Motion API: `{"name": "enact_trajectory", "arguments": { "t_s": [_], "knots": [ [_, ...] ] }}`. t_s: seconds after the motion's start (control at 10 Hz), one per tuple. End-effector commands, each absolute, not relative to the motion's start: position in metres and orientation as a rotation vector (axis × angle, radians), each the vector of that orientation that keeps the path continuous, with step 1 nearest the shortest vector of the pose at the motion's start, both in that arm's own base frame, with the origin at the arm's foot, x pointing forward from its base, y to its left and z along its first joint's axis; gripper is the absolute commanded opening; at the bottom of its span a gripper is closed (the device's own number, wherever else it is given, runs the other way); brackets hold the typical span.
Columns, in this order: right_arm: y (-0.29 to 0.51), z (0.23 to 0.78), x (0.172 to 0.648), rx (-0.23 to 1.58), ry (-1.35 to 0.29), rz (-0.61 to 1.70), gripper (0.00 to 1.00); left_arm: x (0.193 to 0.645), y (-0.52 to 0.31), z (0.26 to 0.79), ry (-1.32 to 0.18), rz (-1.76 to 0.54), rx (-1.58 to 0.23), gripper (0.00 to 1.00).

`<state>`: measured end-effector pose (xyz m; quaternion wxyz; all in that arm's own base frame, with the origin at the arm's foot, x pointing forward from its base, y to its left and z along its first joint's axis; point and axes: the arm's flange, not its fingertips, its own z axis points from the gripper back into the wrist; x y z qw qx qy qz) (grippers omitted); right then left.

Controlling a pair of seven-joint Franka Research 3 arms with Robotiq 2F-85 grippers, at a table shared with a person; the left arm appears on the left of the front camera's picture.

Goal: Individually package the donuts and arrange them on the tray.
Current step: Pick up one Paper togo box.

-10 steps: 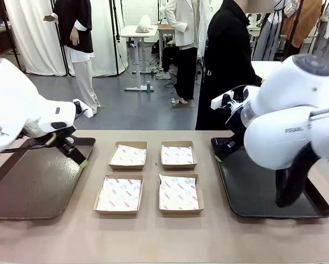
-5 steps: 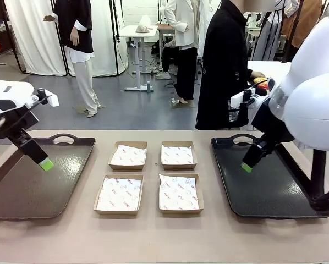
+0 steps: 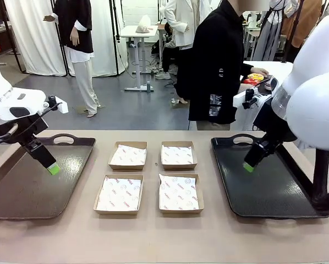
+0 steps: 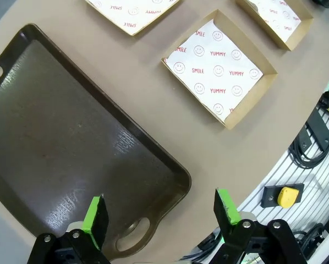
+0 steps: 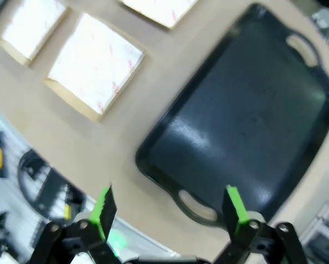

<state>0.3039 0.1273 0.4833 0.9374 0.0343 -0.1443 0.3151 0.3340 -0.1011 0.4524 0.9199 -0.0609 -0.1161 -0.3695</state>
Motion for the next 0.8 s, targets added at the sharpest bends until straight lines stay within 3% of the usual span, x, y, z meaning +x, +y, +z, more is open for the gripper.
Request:
{"name": "enact_trajectory", "arguments": {
  "t_s": [0.0,0.3,0.7],
  "knots": [
    [0.083,0.471,0.308,0.568,-0.340,0.444,1.00,0.332,-0.081,0.460,-0.257,-0.694,-0.368,1.00],
    [0.009,0.440,0.311,1.106,-0.353,0.189,1.00,0.334,-0.024,0.470,-0.270,-0.573,-0.924,1.00],
    [-0.059,0.429,0.292,1.343,-0.393,0.126,1.00,0.321,0.064,0.461,-0.283,-0.357,-1.244,1.00]
  ]
}}
